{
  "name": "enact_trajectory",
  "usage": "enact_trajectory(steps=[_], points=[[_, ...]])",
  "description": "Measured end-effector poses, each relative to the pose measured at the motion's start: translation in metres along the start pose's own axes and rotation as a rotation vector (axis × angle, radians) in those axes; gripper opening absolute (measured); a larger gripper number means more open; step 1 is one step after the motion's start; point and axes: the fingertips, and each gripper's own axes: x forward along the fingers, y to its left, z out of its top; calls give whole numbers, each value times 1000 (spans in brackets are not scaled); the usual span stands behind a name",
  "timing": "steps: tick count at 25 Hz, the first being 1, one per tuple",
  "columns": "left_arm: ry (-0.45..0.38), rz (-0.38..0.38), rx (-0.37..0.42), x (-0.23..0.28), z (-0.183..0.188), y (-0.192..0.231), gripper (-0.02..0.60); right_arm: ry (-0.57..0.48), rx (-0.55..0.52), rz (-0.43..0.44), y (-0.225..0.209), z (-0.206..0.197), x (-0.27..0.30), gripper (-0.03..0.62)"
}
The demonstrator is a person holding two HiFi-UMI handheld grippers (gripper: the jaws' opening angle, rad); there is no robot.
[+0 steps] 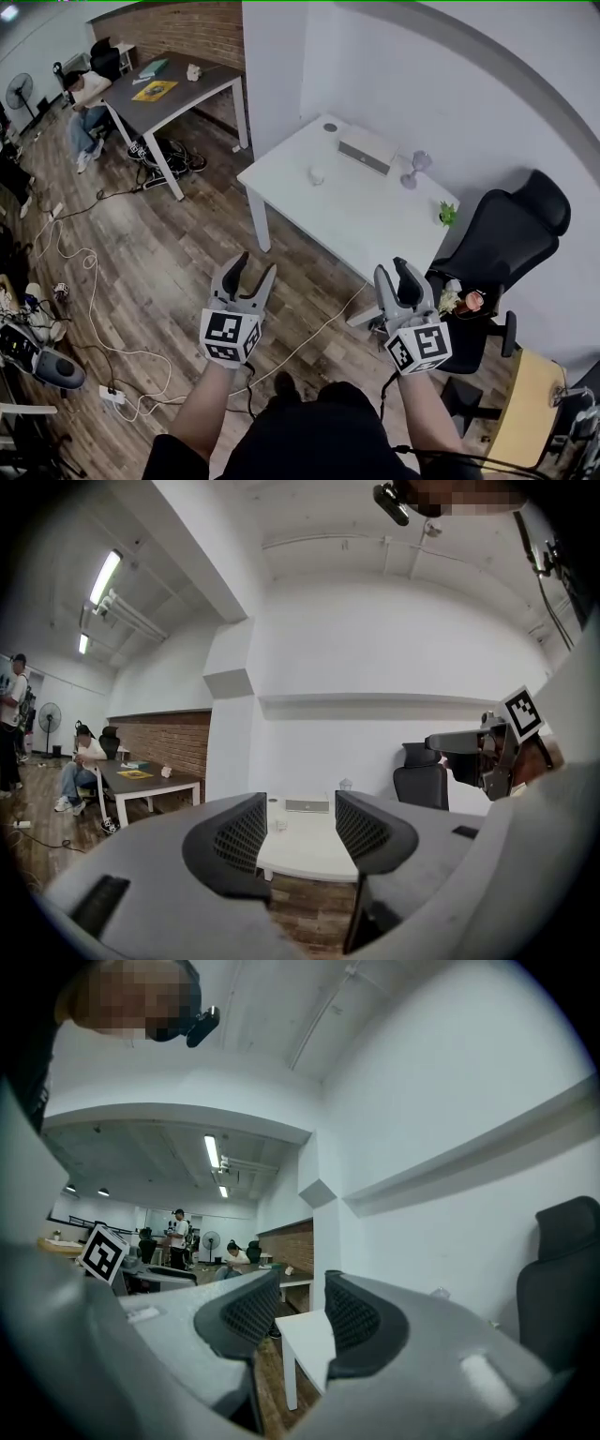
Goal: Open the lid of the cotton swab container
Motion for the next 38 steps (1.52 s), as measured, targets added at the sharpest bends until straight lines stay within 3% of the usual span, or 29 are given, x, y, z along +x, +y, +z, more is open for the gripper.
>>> enact_trajectory(steps=[6,13,24,29,33,38], points=[[34,-15,-20,54,-16,25,225,22,15,-24,-26,-12,43,143],[141,12,11,147,-48,59,225,6,102,-9,-80,-38,135,143],[247,0,45,283,-76,87,225,-36,153,-8,-163,-28,230,143],[335,-29,73,334,-115,91,225,-38,147,-79,-191,-28,236,143],[397,-67,92,381,-153,93,229,-3,149,-189,-214,-40,237,143],[471,-187,110,428,-199,85,267,40,142,-327,-227,-59,229,143]])
